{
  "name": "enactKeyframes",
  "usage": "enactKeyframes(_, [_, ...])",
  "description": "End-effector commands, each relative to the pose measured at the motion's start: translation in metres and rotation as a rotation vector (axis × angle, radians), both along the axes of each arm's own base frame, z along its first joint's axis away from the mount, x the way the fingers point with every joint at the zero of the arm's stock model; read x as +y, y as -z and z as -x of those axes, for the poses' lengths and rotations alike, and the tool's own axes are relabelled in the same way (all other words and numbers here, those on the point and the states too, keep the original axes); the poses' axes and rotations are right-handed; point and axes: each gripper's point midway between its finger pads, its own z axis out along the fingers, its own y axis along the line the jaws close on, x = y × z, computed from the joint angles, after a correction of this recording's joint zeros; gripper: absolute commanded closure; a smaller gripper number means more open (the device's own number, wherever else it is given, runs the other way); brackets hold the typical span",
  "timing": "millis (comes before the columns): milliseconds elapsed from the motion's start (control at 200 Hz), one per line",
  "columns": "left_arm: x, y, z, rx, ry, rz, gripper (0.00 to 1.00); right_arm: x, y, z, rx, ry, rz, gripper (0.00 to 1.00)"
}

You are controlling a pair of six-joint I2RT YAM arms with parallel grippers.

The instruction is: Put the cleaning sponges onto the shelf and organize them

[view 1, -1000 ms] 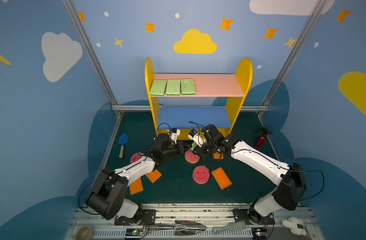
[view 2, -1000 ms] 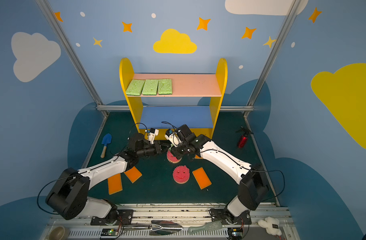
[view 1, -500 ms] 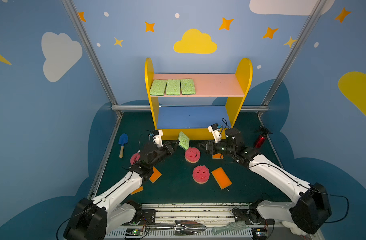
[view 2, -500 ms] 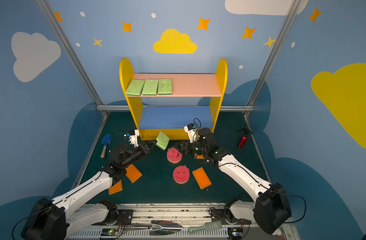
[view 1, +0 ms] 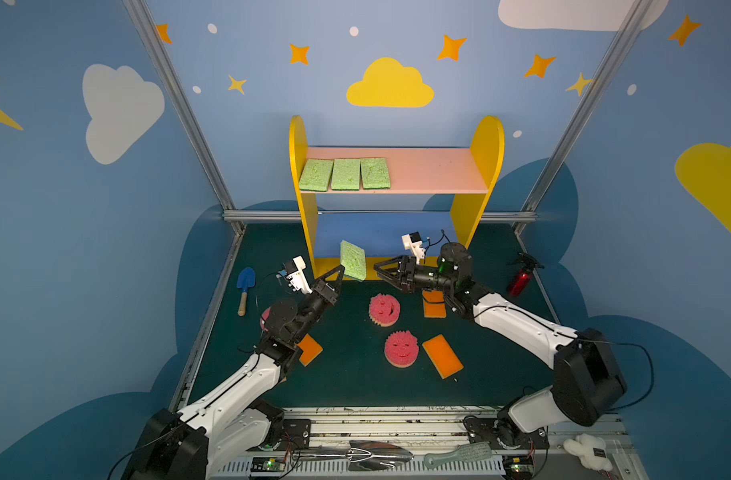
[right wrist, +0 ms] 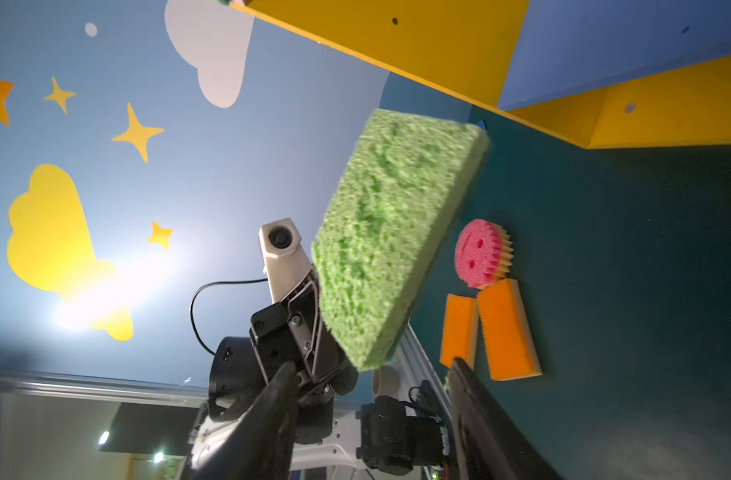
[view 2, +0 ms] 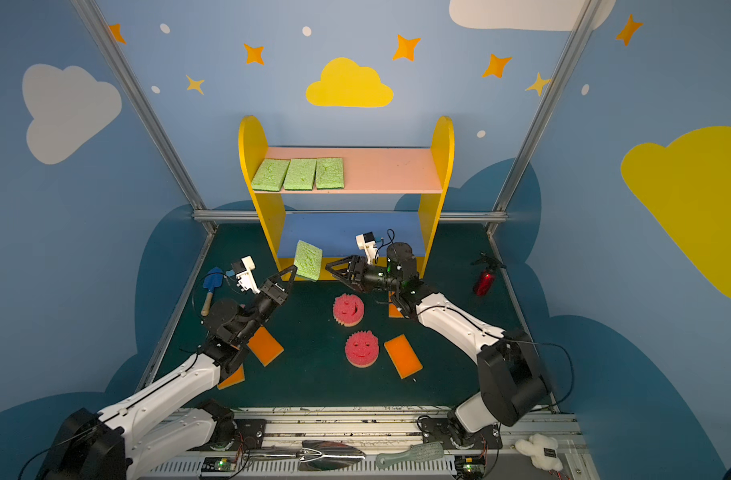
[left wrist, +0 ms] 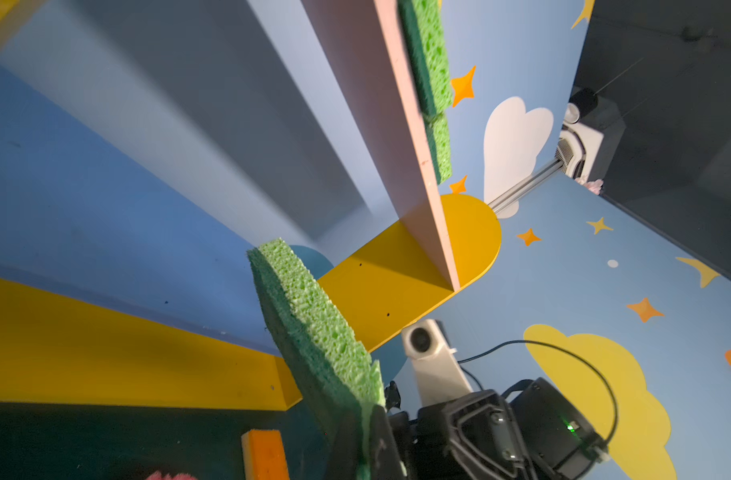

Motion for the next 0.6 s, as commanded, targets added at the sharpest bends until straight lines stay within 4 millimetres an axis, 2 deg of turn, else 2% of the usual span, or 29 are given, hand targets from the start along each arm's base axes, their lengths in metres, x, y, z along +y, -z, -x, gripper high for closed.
enactKeyframes(0, [0.006, -0.033, 0.001, -0.118, -0.033, 0.041, 0.97, 0.011, -0.036, 0.006, -0.009, -0.048, -0.099, 0.43])
enactKeyframes(145, [0.004, -0.041, -0.004, -0.142, -0.038, 0.051, 0.97, 0.018, -0.043, 0.006, -0.005, -0.062, -0.111, 0.45])
enactKeyframes(290, [0.001, -0.039, -0.008, -0.14, -0.032, 0.067, 0.97, 0.024, -0.046, 0.002, 0.014, -0.071, -0.138, 0.48])
enactKeyframes(415, [0.002, -0.038, -0.01, -0.141, -0.042, 0.069, 0.97, 0.03, -0.041, -0.002, 0.047, -0.084, -0.154, 0.53])
enactKeyframes(596, [0.005, -0.04, -0.012, -0.149, -0.058, 0.073, 0.97, 0.033, -0.038, -0.007, 0.055, -0.08, -0.152, 0.53])
